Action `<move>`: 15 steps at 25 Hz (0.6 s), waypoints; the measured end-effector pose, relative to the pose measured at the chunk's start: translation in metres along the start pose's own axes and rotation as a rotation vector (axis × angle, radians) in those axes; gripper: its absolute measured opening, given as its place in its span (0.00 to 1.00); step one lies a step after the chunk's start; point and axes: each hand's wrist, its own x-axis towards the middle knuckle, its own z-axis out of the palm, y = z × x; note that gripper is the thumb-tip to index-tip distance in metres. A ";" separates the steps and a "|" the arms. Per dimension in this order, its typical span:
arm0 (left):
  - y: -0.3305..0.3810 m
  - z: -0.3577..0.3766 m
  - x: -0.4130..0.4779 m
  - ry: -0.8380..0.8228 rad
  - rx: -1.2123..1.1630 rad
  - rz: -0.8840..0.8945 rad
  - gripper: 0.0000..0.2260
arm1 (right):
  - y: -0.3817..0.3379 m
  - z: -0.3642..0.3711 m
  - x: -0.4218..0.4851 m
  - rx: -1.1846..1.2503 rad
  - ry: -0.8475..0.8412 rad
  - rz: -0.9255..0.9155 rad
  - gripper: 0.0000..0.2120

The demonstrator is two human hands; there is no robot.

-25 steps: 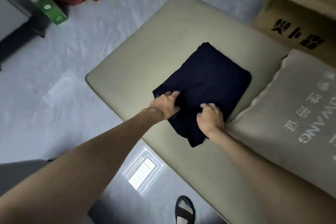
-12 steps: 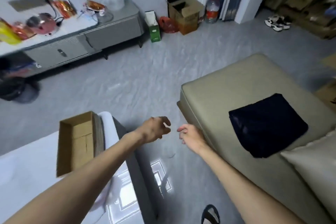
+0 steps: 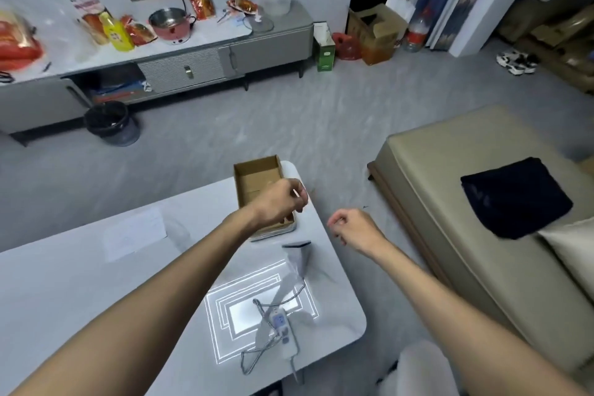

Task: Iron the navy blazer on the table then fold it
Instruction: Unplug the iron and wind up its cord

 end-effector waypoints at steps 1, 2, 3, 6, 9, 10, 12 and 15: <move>-0.012 -0.005 -0.012 0.010 0.005 -0.011 0.07 | -0.002 0.009 -0.006 0.001 0.007 0.025 0.07; -0.024 -0.009 -0.022 0.012 0.001 -0.031 0.06 | -0.002 0.017 -0.011 0.007 0.010 0.052 0.06; -0.036 -0.011 -0.030 0.008 -0.003 -0.051 0.04 | -0.001 0.026 -0.016 0.006 0.005 0.071 0.06; -0.069 -0.007 -0.043 -0.034 0.021 -0.086 0.05 | 0.010 0.053 -0.028 -0.024 -0.051 0.119 0.06; -0.093 0.012 -0.046 -0.088 0.006 -0.132 0.05 | 0.027 0.077 -0.039 -0.017 -0.132 0.180 0.07; -0.101 0.020 -0.047 -0.106 0.000 -0.156 0.05 | 0.035 0.086 -0.041 -0.007 -0.163 0.213 0.07; -0.118 0.037 -0.051 -0.121 -0.009 -0.209 0.05 | 0.054 0.105 -0.044 0.027 -0.223 0.272 0.07; -0.152 0.064 -0.059 -0.085 -0.006 -0.235 0.04 | 0.086 0.137 -0.040 0.038 -0.283 0.324 0.08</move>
